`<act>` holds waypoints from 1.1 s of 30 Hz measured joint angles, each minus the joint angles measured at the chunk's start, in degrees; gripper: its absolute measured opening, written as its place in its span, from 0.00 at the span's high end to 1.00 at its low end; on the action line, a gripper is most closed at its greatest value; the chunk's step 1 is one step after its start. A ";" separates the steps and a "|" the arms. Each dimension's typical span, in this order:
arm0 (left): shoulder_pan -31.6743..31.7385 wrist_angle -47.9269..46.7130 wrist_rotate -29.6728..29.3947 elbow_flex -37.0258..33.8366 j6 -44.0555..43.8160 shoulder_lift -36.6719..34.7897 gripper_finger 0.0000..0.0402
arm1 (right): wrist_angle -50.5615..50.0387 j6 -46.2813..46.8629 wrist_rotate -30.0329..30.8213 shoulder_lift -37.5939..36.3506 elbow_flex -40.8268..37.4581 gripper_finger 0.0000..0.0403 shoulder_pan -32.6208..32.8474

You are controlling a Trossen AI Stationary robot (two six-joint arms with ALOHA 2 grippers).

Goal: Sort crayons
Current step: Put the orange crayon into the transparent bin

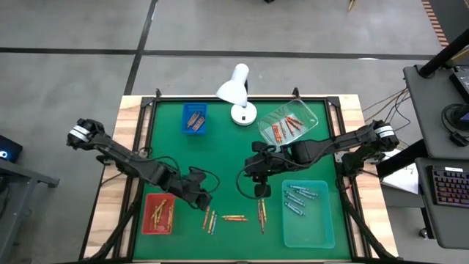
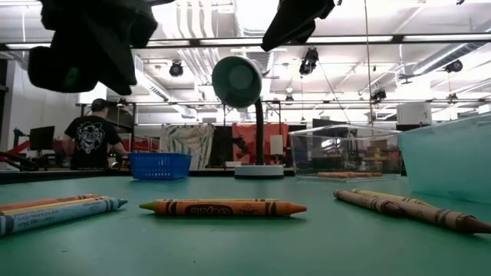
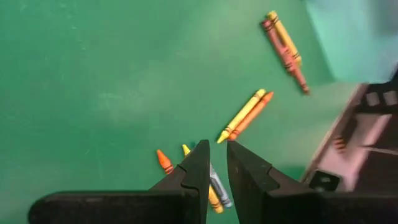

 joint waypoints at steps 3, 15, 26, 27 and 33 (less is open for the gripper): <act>-0.74 -6.11 0.04 4.70 1.95 3.89 0.91 | -0.14 -0.13 -0.03 0.00 0.00 0.79 0.00; -4.20 -22.74 0.11 16.63 -5.15 16.74 0.90 | -0.12 -2.45 -0.02 0.00 -0.35 0.79 0.00; -5.73 -22.80 -1.49 19.78 -5.13 23.21 0.75 | 0.14 0.79 -0.04 0.00 -0.91 0.77 0.13; -6.06 -22.76 -1.49 19.76 -5.83 23.62 0.74 | 0.16 1.21 -0.02 0.00 -1.12 0.77 0.23; -7.85 -22.53 -3.59 20.33 -7.89 25.45 0.66 | 0.10 3.00 -0.04 0.00 -2.82 0.78 0.26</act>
